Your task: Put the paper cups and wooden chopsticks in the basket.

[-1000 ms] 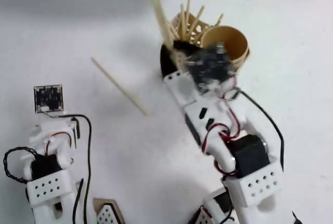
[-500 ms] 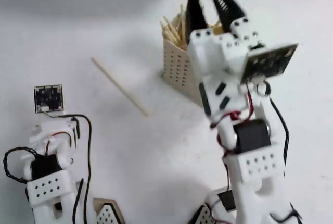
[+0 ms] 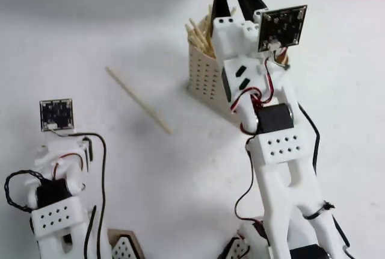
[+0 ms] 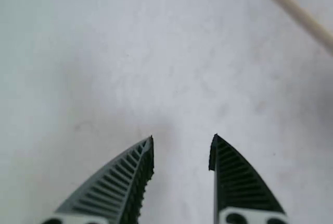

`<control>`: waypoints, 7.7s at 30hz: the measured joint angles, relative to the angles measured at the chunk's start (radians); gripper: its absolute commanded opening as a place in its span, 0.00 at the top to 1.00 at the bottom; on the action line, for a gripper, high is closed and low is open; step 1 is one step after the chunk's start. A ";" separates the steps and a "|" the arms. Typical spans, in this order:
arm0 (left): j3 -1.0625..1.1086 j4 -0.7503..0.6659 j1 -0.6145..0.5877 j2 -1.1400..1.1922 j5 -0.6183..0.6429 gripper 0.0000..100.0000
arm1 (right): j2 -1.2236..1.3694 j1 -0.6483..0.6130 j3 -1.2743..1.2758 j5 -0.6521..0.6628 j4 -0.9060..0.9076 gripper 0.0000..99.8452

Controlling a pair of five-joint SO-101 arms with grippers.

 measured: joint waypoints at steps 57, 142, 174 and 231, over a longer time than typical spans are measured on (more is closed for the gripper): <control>-1.079 0.413 0.388 1.177 0.529 0.77 | -0.976 -0.078 0.927 0.000 0.491 0.96; -2.654 0.318 0.896 1.556 0.321 0.98 | -0.977 -0.241 0.948 0.157 0.624 0.97; -2.601 0.371 0.870 1.735 0.311 0.87 | -0.977 -0.241 0.948 0.157 0.624 0.96; -1.433 0.710 0.804 -0.239 0.167 0.98 | -1.243 0.124 0.655 0.158 1.211 0.96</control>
